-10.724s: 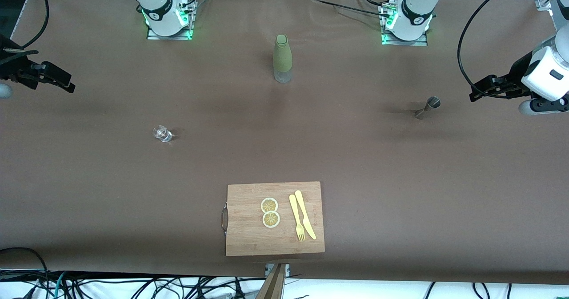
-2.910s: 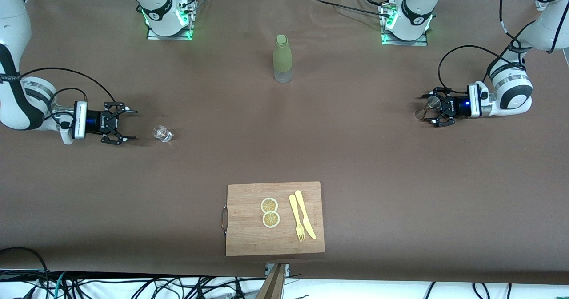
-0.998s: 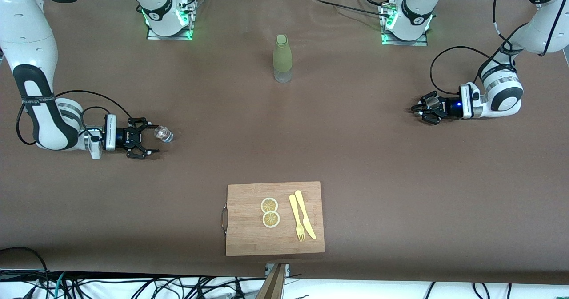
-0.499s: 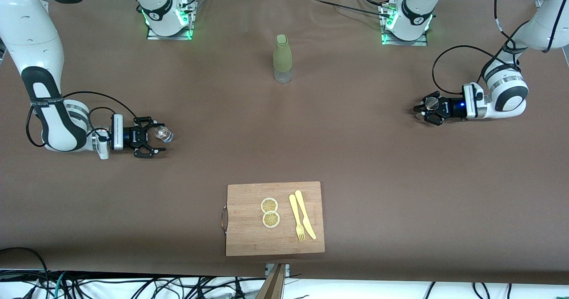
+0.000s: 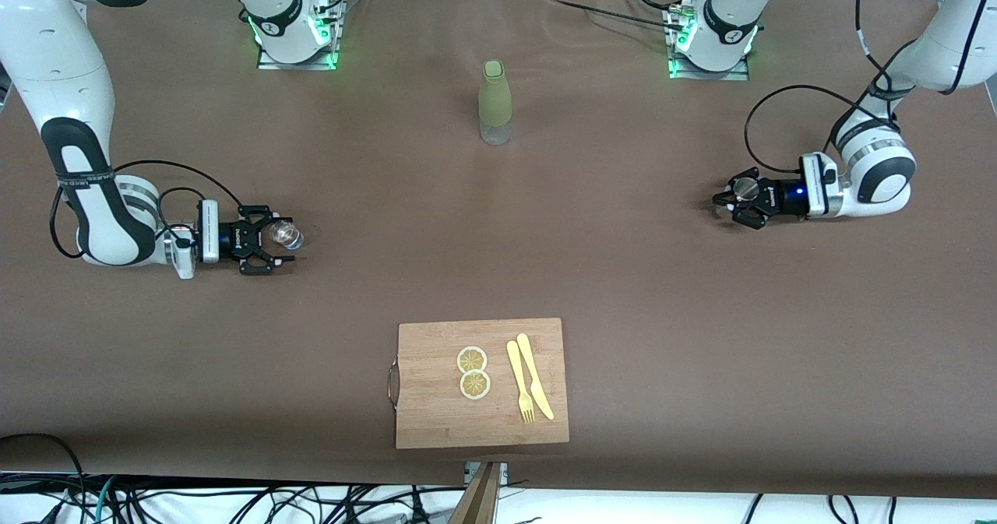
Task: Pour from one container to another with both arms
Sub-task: 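Lift the glass cup with the right gripper toward the jigger held by the left gripper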
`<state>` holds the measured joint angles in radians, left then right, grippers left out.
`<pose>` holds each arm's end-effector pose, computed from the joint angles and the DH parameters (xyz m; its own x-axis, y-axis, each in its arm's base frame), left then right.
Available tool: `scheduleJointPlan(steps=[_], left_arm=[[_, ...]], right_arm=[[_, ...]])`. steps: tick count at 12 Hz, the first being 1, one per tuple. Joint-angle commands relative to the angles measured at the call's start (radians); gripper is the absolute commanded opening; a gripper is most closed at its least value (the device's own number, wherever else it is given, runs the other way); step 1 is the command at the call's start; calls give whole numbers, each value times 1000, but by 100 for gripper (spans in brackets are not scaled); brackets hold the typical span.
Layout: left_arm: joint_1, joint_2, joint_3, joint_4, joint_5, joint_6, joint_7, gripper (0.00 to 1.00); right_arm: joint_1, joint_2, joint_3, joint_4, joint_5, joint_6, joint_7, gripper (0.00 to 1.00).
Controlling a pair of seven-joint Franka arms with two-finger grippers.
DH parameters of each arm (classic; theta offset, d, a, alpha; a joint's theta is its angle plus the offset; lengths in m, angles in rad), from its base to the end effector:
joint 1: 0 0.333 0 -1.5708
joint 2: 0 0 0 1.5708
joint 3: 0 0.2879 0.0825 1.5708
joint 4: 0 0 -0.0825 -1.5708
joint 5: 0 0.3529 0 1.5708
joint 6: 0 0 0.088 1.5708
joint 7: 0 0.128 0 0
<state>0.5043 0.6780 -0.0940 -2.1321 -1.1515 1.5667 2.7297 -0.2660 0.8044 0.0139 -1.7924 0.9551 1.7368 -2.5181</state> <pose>0.4337 0.0555 0.1071 0.0848 -0.0724 0.9938 -0.9958 -0.0396 0.0821 0.5256 -0.0410 0.0894 0.0398 0.4421 0.8961 0.9823 0.1470 -0.1162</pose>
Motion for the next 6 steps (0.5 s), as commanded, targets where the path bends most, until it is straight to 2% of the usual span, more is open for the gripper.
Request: scheduleJointPlan(steps=[1,6], left_arm=[[-71,-35,8,-22,-79,-1,58,0],[-206,-37,10,-25,-236,24,56,0]], right_arm=[[1,4,1,-1,-13,-5,1,82],[-1,18,0,1,-13,-8,-13,72]])
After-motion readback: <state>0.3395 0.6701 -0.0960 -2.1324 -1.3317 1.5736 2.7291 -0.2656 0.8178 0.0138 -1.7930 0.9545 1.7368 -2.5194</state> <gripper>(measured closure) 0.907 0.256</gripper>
